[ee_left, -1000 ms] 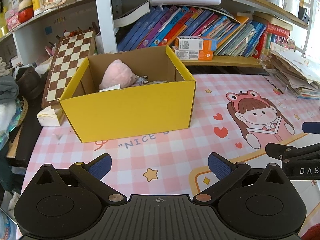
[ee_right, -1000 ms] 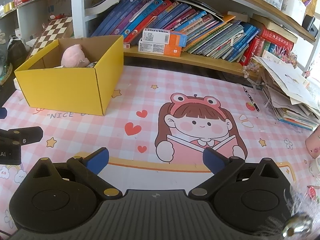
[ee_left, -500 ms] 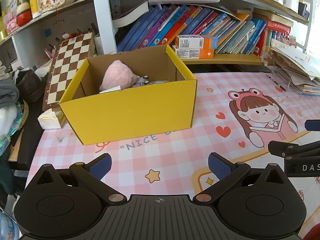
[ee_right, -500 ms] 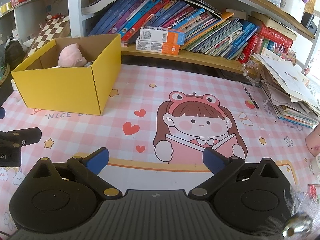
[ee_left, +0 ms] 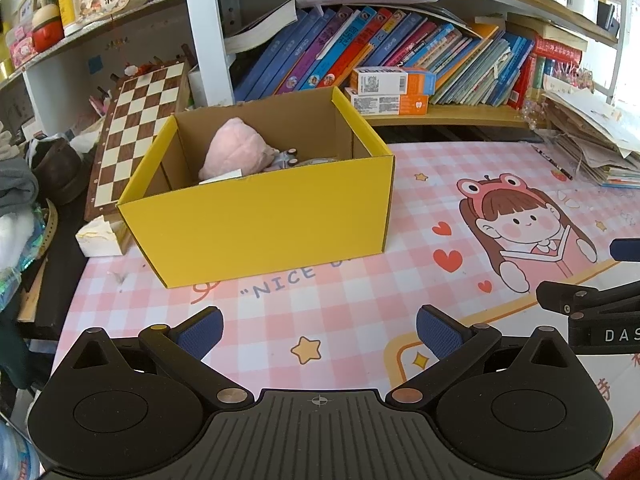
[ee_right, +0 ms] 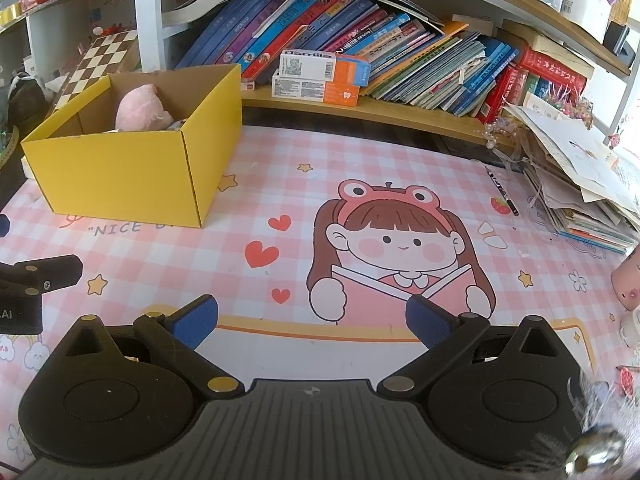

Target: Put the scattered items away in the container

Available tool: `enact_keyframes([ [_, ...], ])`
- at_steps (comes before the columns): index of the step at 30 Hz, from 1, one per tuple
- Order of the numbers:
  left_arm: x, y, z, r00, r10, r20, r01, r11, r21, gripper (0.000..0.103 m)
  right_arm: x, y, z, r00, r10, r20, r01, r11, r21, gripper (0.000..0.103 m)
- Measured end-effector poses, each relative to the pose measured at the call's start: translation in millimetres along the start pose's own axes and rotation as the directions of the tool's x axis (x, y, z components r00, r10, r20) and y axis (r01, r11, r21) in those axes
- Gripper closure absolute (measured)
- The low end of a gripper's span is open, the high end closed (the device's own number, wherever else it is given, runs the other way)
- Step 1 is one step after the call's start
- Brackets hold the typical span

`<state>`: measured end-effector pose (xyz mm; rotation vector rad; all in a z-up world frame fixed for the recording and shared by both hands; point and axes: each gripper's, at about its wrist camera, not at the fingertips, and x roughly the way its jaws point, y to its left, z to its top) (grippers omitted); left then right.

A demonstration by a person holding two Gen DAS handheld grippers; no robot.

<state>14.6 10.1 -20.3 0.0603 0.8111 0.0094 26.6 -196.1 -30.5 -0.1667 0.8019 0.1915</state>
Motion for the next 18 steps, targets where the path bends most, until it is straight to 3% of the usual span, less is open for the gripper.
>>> enact_keyframes([
  [14,-4.7,4.2,-0.3,0.999,0.008,0.048,-0.007,1.0,-0.024,0.0,0.8,3.3,-1.6,1.0,0.001,-0.009,-0.001,1.0,0.004,0.002],
  [18,1.1,6.6,0.9,1.0,-0.001,0.022,0.001,1.0,-0.029,0.0,5.1,3.5,-2.3,1.0,0.008,-0.023,-0.008,1.0,0.003,0.002],
])
